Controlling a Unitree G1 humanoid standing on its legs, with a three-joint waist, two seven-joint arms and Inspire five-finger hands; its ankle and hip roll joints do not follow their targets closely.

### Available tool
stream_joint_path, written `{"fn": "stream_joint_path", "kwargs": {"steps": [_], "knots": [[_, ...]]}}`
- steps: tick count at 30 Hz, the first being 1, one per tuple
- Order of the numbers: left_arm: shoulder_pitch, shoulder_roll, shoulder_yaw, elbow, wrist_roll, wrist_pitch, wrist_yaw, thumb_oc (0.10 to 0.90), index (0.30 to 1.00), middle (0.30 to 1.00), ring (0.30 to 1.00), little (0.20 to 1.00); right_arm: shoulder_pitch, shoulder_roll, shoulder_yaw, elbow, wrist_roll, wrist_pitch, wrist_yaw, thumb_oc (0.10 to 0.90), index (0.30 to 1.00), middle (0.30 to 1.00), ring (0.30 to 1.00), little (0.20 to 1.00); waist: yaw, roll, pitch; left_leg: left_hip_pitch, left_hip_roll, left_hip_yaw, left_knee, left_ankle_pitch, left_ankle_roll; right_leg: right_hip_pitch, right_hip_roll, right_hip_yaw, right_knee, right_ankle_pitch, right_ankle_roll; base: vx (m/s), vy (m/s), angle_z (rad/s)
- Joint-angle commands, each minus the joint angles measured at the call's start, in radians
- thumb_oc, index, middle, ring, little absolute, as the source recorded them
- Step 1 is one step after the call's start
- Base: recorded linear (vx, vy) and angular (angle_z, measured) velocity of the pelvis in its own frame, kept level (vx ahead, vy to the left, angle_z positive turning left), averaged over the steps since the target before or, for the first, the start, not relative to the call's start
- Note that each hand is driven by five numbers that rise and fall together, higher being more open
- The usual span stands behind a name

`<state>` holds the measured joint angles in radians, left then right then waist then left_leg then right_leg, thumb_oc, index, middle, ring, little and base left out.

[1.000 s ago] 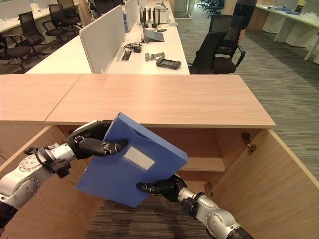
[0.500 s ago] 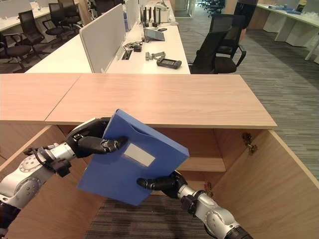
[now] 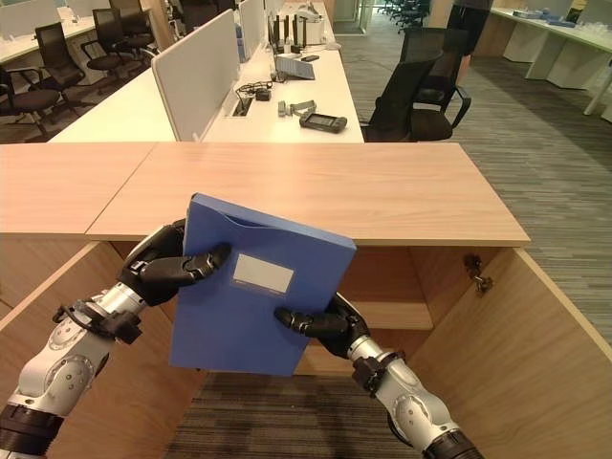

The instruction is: Put the empty folder in the office cabinet

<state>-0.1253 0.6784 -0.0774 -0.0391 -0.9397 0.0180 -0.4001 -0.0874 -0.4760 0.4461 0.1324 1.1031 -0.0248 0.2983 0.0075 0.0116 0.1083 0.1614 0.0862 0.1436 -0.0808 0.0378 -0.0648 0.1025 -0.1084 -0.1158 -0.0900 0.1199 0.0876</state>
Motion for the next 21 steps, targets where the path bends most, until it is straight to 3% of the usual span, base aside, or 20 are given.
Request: {"fn": "stream_joint_path", "kwargs": {"steps": [1,2,4,5,6,21], "knots": [[-0.172,-0.130,-0.109,-0.062,-0.134,-0.094,-0.040,0.400,0.300,0.300,0.300,0.300,-0.252,0.239,0.089,-0.295,0.086,-0.066,0.146,0.800,0.900,0.900,0.900,0.900,-0.001,0.003,-0.031,0.030,-0.006,-0.018,-0.007,-0.085,-0.012,0.060,-0.017,-0.023,0.034,-0.160,0.051,0.00,-0.003,-0.07],[-0.174,-0.131,-0.110,-0.059,-0.133,-0.096,-0.039,0.400,0.300,0.300,0.300,0.300,-0.252,0.239,0.088,-0.293,0.088,-0.067,0.144,0.800,0.900,0.900,0.900,0.900,-0.001,0.003,-0.030,0.030,-0.006,-0.017,-0.007,-0.085,-0.013,0.060,-0.016,-0.023,0.034,-0.160,0.052,-0.01,-0.003,-0.06],[-0.173,-0.132,-0.109,-0.060,-0.132,-0.097,-0.039,0.400,0.300,0.300,0.300,0.300,-0.252,0.240,0.088,-0.292,0.088,-0.067,0.143,0.659,0.688,0.688,0.688,0.688,0.000,0.003,-0.029,0.029,-0.005,-0.017,-0.007,-0.085,-0.013,0.060,-0.016,-0.024,0.034,-0.160,0.052,0.00,0.000,0.00],[-0.174,-0.134,-0.109,-0.059,-0.135,-0.096,-0.040,0.400,0.300,0.300,0.300,0.300,-0.253,0.238,0.091,-0.291,0.088,-0.066,0.144,0.478,0.418,0.418,0.418,0.418,-0.001,0.003,-0.029,0.029,-0.005,-0.019,-0.007,-0.083,-0.014,0.061,-0.016,-0.025,0.032,-0.160,0.052,0.00,0.000,0.00],[-0.175,-0.134,-0.110,-0.059,-0.134,-0.097,-0.039,0.400,0.300,0.300,0.300,0.300,-0.254,0.236,0.091,-0.293,0.088,-0.067,0.144,0.400,0.300,0.300,0.300,0.300,-0.001,0.003,-0.029,0.028,-0.005,-0.019,-0.007,-0.083,-0.014,0.062,-0.016,-0.026,0.031,-0.160,0.051,0.00,0.000,0.00],[-0.168,-0.140,-0.104,-0.056,-0.115,-0.105,-0.041,0.400,0.300,0.300,0.300,0.300,-0.258,0.228,0.099,-0.282,0.086,-0.057,0.149,0.400,0.300,0.300,0.300,0.300,0.000,0.001,-0.030,0.026,-0.006,-0.018,-0.007,-0.084,-0.014,0.059,-0.016,-0.028,0.030,-0.158,0.050,0.00,0.000,0.00]]}}
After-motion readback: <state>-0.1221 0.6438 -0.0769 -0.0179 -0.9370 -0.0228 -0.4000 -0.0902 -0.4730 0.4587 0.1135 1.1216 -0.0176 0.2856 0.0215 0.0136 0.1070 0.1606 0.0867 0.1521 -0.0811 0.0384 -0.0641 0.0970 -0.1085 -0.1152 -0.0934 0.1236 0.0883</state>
